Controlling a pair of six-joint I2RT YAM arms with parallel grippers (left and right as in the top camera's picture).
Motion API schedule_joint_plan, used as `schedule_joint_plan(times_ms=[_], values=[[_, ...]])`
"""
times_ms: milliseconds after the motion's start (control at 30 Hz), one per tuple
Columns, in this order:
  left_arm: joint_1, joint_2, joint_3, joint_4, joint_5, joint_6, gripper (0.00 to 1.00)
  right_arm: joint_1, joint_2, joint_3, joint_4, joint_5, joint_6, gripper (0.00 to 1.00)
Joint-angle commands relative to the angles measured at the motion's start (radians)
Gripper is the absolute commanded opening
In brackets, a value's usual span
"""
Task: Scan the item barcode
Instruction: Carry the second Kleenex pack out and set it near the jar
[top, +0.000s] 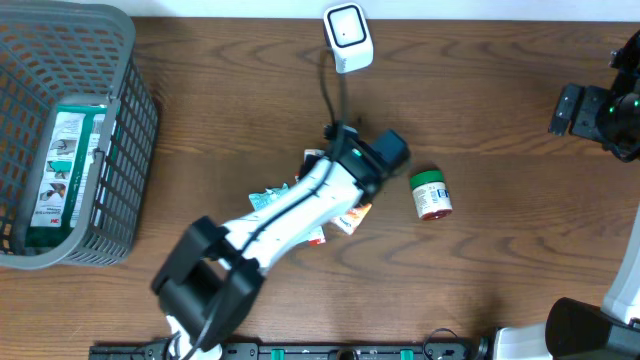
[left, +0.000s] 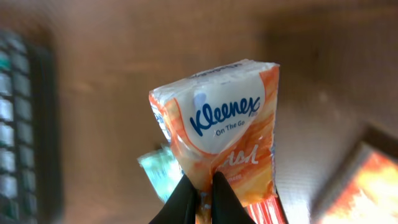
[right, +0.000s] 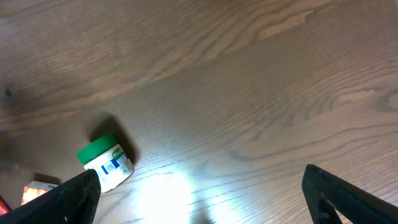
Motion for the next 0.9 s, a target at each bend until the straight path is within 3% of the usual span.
schedule_joint_plan(times_ms=[0, 233, 367, 500, 867], values=[[-0.060, 0.034, -0.001, 0.054, -0.271, 0.054, 0.07, -0.002, 0.003, 0.011, 0.000, -0.001, 0.013, 0.99], [-0.098, 0.114, -0.001, 0.152, -0.270, 0.190, 0.07, -0.002, 0.003, 0.011, 0.000, -0.001, 0.012, 0.99], [-0.098, 0.187, -0.001, 0.204, -0.291, 0.372, 0.07, -0.002, 0.003, 0.011, 0.000, -0.001, 0.012, 0.99], [-0.098, 0.220, -0.001, 0.223, -0.353, 0.472, 0.07, -0.002, 0.003, 0.011, 0.000, -0.001, 0.013, 0.99], [-0.097, 0.236, -0.001, 0.228, -0.288, 0.499, 0.07, -0.002, 0.003, 0.011, 0.000, -0.001, 0.012, 0.99]])
